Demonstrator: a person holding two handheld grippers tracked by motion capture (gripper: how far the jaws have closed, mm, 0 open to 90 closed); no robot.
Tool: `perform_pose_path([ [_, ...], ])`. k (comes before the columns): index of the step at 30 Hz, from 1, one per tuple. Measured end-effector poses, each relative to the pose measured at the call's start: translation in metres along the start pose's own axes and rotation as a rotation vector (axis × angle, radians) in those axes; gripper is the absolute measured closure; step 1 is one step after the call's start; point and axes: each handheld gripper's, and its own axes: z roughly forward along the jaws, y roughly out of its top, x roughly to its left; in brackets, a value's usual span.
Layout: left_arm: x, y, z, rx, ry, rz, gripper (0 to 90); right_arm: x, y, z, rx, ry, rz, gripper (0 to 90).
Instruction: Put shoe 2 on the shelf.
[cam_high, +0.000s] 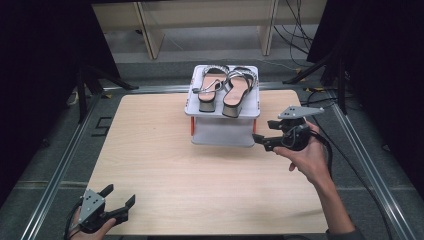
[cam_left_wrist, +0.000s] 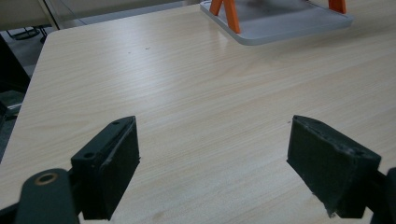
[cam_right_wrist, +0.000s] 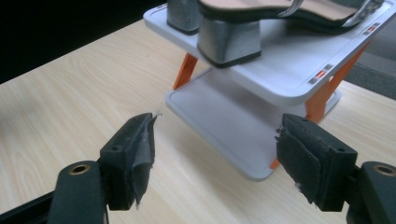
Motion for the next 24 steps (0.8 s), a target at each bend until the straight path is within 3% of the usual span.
perform_pose_path([
  [4, 0.001, 0.000, -0.001, 0.000, 0.004, 0.016, 15.7, 0.004, -0.010, 0.001, -0.013, 0.018, 0.006, 28.5],
  [5, 0.001, 0.000, 0.000, -0.008, 0.000, 0.011, 15.6, 0.005, -0.016, 0.002, 0.015, 0.035, 0.012, 28.5],
  [7, 0.000, 0.000, 0.000, -0.013, -0.002, 0.005, 15.6, 0.005, -0.021, 0.002, 0.020, 0.016, 0.010, 28.5],
  [15, 0.001, 0.001, -0.001, -0.011, 0.002, 0.019, 15.6, 0.011, -0.038, 0.007, 0.046, 0.037, 0.051, 28.5],
  [23, 0.000, 0.002, 0.000, -0.014, 0.003, 0.014, 15.6, 0.013, -0.054, 0.020, 0.065, 0.051, 0.030, 28.2],
  [24, 0.000, 0.002, 0.000, -0.015, 0.002, 0.015, 15.6, 0.014, -0.057, 0.023, 0.066, 0.057, 0.049, 28.2],
])
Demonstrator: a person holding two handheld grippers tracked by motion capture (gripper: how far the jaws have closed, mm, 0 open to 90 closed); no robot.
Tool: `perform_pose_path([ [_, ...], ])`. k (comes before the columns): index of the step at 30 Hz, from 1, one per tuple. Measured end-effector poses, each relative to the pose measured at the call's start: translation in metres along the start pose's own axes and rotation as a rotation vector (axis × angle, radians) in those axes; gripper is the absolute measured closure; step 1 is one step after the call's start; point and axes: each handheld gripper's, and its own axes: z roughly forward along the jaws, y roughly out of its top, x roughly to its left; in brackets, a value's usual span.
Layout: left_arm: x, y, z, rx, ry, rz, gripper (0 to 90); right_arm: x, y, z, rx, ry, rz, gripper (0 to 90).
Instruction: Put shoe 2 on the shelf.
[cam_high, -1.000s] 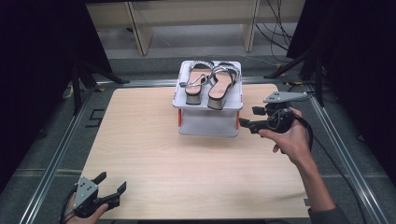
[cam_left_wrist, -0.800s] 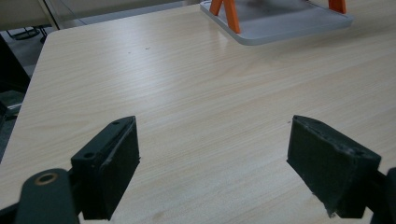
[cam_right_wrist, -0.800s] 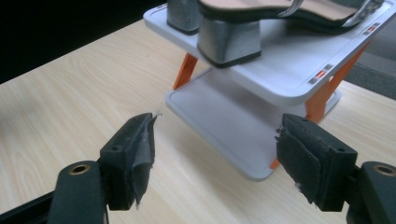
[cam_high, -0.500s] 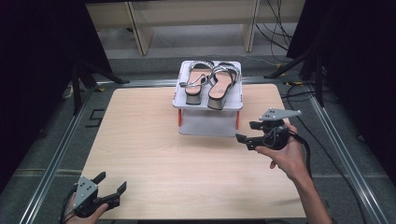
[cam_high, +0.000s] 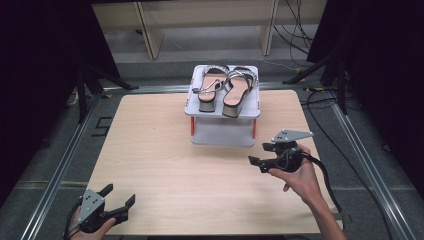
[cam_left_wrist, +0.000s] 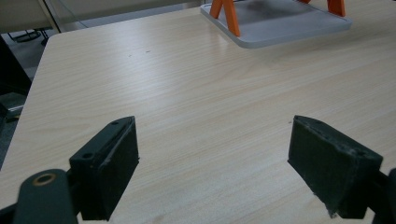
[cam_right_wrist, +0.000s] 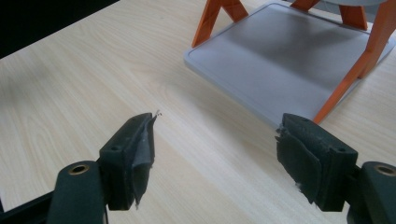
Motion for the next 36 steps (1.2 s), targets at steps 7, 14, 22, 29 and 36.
perform_pose_path([
  [7, 0.000, 0.000, -0.001, 0.002, 0.004, 0.005, 15.6, 0.007, -0.005, 0.007, 0.024, -0.006, -0.035, 26.4],
  [14, 0.001, -0.001, -0.001, -0.002, 0.001, -0.001, 15.6, 0.014, -0.011, 0.009, 0.043, -0.017, -0.061, 26.5],
  [22, 0.000, -0.001, -0.001, 0.004, 0.004, 0.007, 15.6, 0.011, -0.036, 0.005, 0.049, -0.005, -0.035, 26.3],
  [29, 0.000, -0.001, 0.000, 0.004, -0.002, 0.004, 15.6, 0.010, -0.048, 0.001, 0.060, -0.007, -0.014, 25.9],
  [36, -0.001, -0.001, 0.000, 0.004, 0.001, 0.008, 15.6, 0.011, -0.062, -0.002, 0.073, -0.007, 0.005, 25.9],
])
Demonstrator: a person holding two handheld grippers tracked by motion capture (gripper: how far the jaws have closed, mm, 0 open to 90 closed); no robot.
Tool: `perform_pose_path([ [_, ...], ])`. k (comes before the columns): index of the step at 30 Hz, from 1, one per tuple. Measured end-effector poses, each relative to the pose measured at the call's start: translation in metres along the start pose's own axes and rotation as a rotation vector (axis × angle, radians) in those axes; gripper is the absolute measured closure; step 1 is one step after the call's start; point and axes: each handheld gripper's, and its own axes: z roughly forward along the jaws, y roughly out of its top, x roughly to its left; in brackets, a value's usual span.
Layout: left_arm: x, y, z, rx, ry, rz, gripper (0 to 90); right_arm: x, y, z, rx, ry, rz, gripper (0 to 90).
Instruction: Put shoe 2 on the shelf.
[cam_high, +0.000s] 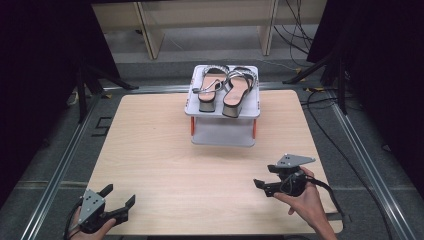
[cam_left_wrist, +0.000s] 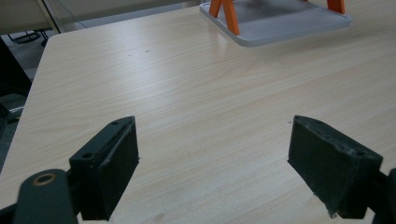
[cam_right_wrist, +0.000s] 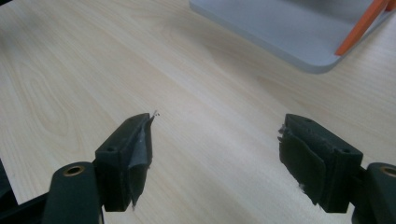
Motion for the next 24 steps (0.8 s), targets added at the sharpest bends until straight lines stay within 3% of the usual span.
perform_pose_path([
  [11, 0.000, 0.000, 0.000, 0.005, -0.002, 0.006, 15.6, 0.010, -0.010, 0.000, 0.039, -0.018, -0.068, 25.2],
  [18, 0.000, 0.000, 0.000, 0.007, -0.002, 0.007, 15.6, 0.017, -0.017, -0.001, 0.079, -0.017, -0.076, 24.8],
  [19, 0.000, 0.000, 0.000, 0.006, -0.002, 0.006, 15.6, 0.017, -0.018, -0.002, 0.074, -0.034, -0.104, 24.7],
  [21, 0.000, 0.000, 0.000, 0.010, 0.000, 0.012, 15.6, 0.018, -0.019, -0.002, 0.084, -0.029, -0.088, 24.7],
  [24, 0.000, 0.000, 0.000, 0.010, -0.001, 0.012, 15.6, 0.020, -0.022, -0.002, 0.086, -0.019, -0.101, 25.5],
])
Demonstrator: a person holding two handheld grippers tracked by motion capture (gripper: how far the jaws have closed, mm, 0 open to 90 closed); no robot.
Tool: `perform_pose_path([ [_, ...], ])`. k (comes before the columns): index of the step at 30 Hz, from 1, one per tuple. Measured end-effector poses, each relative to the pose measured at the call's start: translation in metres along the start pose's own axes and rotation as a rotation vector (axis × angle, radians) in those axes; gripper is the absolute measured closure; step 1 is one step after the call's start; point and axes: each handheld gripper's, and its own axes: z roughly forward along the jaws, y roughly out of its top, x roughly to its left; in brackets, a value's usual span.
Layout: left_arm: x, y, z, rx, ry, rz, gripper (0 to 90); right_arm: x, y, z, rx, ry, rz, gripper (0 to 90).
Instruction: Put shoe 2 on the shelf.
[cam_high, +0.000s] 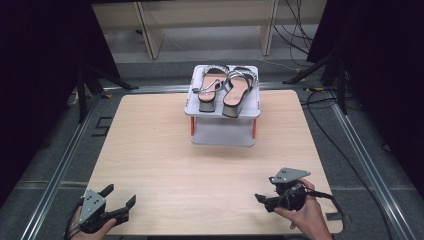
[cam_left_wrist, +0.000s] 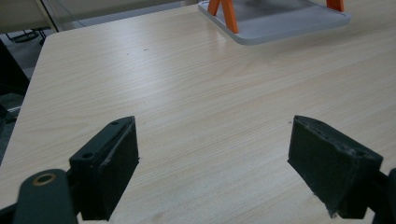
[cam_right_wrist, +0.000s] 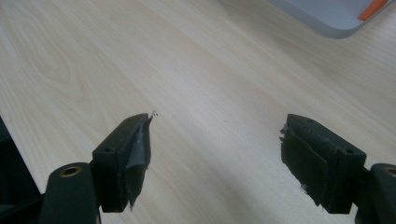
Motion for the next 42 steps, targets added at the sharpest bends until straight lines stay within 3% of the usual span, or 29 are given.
perform_pose_path([
  [2, 0.000, 0.000, 0.000, 0.000, 0.000, 0.000, 15.6, -0.001, -0.006, -0.001, 0.005, 0.014, 0.040, 25.7],
  [6, 0.000, 0.000, 0.000, -0.001, -0.005, -0.005, 15.6, -0.003, -0.012, -0.003, 0.012, -0.015, 0.025, 25.4],
  [10, 0.000, 0.000, 0.000, 0.000, -0.006, -0.004, 15.6, -0.004, -0.020, -0.005, 0.016, 0.010, 0.079, 25.6],
  [12, 0.000, 0.000, 0.000, 0.001, -0.005, -0.002, 15.6, -0.005, -0.024, -0.005, 0.026, 0.008, 0.064, 25.1],
  [15, -0.001, 0.000, 0.001, -0.001, -0.011, -0.009, 15.6, -0.002, -0.030, -0.006, 0.017, 0.031, 0.093, 25.2],
  [17, -0.001, -0.001, 0.001, -0.002, -0.011, -0.014, 15.6, -0.004, -0.031, -0.005, 0.006, 0.035, 0.078, 25.2],
  [18, -0.001, 0.000, 0.001, -0.001, -0.011, -0.010, 15.6, -0.004, -0.034, -0.004, 0.023, 0.048, 0.101, 25.1],
  [21, -0.001, -0.001, 0.001, -0.002, -0.013, -0.014, 15.6, -0.002, -0.041, -0.002, 0.037, 0.023, 0.077, 23.1],
  [23, -0.001, 0.000, 0.001, 0.000, -0.012, -0.011, 15.6, 0.001, -0.043, -0.002, 0.047, 0.024, 0.094, 23.2],
  [27, -0.001, 0.000, 0.001, -0.001, -0.014, -0.012, 15.6, 0.004, -0.052, 0.002, 0.029, 0.078, 0.110, 24.3],
  [30, -0.002, -0.001, 0.001, -0.006, -0.014, -0.018, 15.6, 0.005, -0.055, -0.001, 0.052, 0.082, 0.141, 24.2],
  [31, -0.002, -0.001, 0.001, -0.008, -0.014, -0.022, 15.6, 0.005, -0.056, -0.001, 0.042, 0.098, 0.122, 24.5],
  [34, -0.001, -0.001, 0.001, -0.001, -0.015, -0.012, 15.6, 0.007, -0.058, -0.004, 0.031, 0.103, 0.131, 25.5],
  [42, -0.001, 0.000, 0.001, 0.000, -0.014, -0.011, 15.6, 0.005, -0.060, -0.004, 0.038, 0.079, 0.122, 25.5],
])
